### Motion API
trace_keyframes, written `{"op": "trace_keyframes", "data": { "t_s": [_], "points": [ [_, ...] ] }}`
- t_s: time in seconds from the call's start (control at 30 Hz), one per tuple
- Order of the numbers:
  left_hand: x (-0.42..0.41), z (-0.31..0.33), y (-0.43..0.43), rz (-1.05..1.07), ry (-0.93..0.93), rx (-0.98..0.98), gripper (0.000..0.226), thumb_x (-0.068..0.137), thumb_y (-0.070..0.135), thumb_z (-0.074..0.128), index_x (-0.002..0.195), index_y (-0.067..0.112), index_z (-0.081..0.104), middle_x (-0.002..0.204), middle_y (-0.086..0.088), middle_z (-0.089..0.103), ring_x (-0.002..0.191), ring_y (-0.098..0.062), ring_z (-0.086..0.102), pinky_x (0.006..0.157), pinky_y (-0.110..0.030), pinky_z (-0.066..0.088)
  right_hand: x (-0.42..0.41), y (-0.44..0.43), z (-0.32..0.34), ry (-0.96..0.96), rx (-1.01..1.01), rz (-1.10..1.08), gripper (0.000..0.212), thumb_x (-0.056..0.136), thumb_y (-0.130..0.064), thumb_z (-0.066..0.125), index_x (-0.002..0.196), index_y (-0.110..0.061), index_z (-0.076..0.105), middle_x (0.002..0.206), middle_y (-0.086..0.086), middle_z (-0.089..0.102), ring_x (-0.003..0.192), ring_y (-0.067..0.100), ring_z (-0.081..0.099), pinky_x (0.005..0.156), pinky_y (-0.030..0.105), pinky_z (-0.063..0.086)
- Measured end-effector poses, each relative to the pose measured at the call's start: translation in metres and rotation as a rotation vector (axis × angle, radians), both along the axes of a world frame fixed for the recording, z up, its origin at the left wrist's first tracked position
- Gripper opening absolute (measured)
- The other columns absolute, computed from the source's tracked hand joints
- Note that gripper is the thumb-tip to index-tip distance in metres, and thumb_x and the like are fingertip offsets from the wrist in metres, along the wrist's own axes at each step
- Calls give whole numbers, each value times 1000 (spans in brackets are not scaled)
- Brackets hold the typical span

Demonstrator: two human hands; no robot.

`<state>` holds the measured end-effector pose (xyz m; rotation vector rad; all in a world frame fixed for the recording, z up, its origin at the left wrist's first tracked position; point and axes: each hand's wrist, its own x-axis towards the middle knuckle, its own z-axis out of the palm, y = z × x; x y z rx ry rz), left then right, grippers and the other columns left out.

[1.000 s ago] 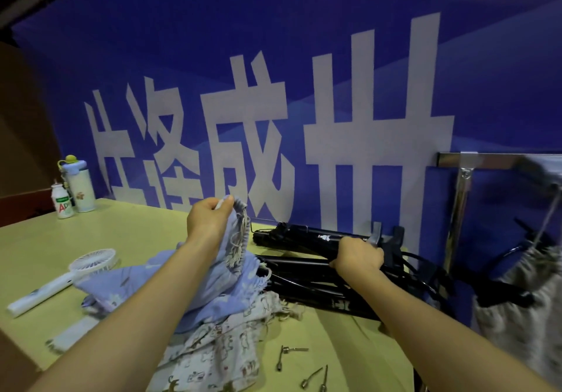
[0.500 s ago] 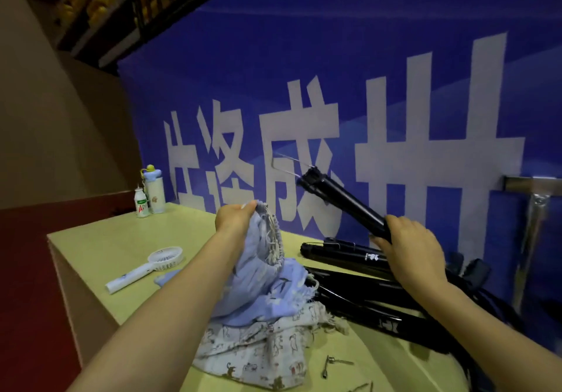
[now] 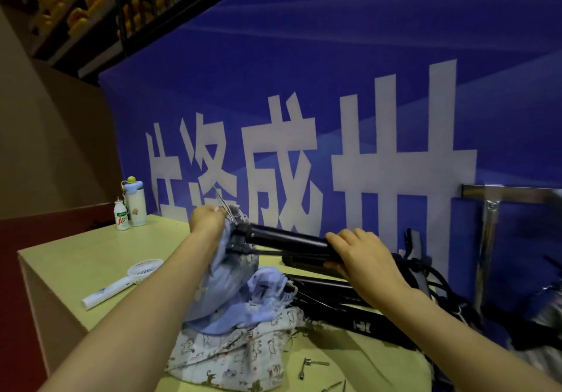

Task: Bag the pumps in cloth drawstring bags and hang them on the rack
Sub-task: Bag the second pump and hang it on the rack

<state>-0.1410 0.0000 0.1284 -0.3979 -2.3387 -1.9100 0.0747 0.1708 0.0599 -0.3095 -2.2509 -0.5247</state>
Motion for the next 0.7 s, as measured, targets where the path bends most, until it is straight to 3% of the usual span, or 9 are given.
{"op": "trace_keyframes", "data": {
  "t_s": [0.07, 0.13, 0.27, 0.37, 0.47, 0.6, 0.7],
  "points": [
    [8, 2, 4, 11, 111, -123, 40, 90, 24, 56, 54, 10, 46, 57, -11, 46, 55, -24, 39, 61, -33, 41, -6, -4, -2, -41, 23, 18, 50, 58, -42, 86, 98, -18, 71, 73, -1, 68, 59, 20, 60, 50, 30, 47],
    [16, 3, 7, -24, 208, -217, 47, 90, 26, 56, 50, 15, 34, 51, -4, 34, 52, -20, 30, 54, -31, 27, -12, -7, -2, -79, 8, 5, 48, 61, -42, 84, 101, -18, 70, 75, -1, 68, 61, 21, 60, 53, 31, 47],
    [13, 3, 0, -48, 317, -298, 40, 89, 29, 58, 55, 12, 47, 56, -6, 45, 63, -25, 43, 60, -30, 32, -17, -10, 4, -105, -91, -13, 46, 87, -40, 60, 128, -19, 55, 106, 5, 66, 92, 27, 59, 77, 37, 45],
    [15, 1, -5, -80, 435, -364, 33, 90, 28, 57, 67, 5, 57, 64, -13, 53, 65, -26, 47, 56, -30, 31, -24, -13, 9, -98, -137, -36, 49, 93, -39, 52, 137, -20, 43, 119, 5, 60, 105, 27, 53, 88, 36, 40],
    [22, -1, 0, -147, 521, -394, 30, 91, 27, 56, 73, 4, 63, 67, -9, 57, 66, -22, 50, 54, -27, 34, -39, -25, 14, -91, -97, -18, 42, 88, -30, 62, 128, -19, 53, 109, 5, 63, 98, 28, 56, 85, 37, 40],
    [44, -6, 11, -331, 540, -339, 27, 93, 24, 55, 73, 8, 61, 61, -2, 51, 59, -13, 46, 53, -18, 35, -64, -49, 25, -75, 39, -47, 32, 51, -33, 86, 79, -23, 74, 64, -4, 64, 63, 20, 61, 68, 30, 48],
    [52, -11, 13, -422, 542, -247, 25, 95, 24, 51, 77, 8, 60, 65, -1, 54, 62, -12, 48, 59, -14, 40, -75, -64, 34, 13, 85, 60, 37, 37, -26, 90, 71, -19, 76, 60, -4, 68, 58, 18, 65, 74, 33, 56]
  ]
}}
